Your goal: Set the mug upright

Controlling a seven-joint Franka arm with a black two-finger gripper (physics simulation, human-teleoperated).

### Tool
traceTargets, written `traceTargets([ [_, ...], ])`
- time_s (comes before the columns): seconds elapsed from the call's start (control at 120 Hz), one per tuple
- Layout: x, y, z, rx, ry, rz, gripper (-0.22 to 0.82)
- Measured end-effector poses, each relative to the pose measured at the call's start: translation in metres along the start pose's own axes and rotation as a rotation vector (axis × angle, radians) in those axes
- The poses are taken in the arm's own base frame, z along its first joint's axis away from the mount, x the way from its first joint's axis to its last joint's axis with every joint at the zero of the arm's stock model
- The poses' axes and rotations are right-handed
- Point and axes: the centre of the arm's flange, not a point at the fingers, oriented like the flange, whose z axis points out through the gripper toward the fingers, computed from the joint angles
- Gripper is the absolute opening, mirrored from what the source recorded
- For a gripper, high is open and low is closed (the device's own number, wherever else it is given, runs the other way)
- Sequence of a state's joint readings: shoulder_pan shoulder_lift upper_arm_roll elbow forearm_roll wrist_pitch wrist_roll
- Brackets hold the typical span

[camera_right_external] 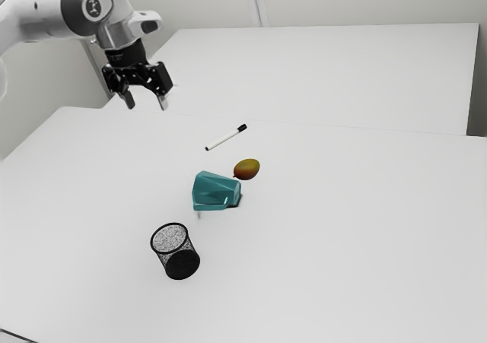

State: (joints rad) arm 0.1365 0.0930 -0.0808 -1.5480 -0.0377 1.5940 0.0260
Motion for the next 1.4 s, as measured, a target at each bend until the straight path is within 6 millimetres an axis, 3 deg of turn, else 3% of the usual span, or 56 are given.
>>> traceTargets([
  [0.133, 0.005, -0.036, 0.012, -0.077, -0.006, -0.043, 0.58],
  [0.375, 0.014, -0.059, 0.062, -0.256, 0.014, -0.041, 0.58],
  [0.625, 0.013, -0.070, 0.123, -0.450, 0.077, -0.062, 0.58],
  [0.842, 0.015, -0.070, 0.136, -0.534, 0.156, -0.038, 0.58],
  [1.4, 0.005, -0.095, 0.233, -0.716, 0.155, -0.095, 0.58],
])
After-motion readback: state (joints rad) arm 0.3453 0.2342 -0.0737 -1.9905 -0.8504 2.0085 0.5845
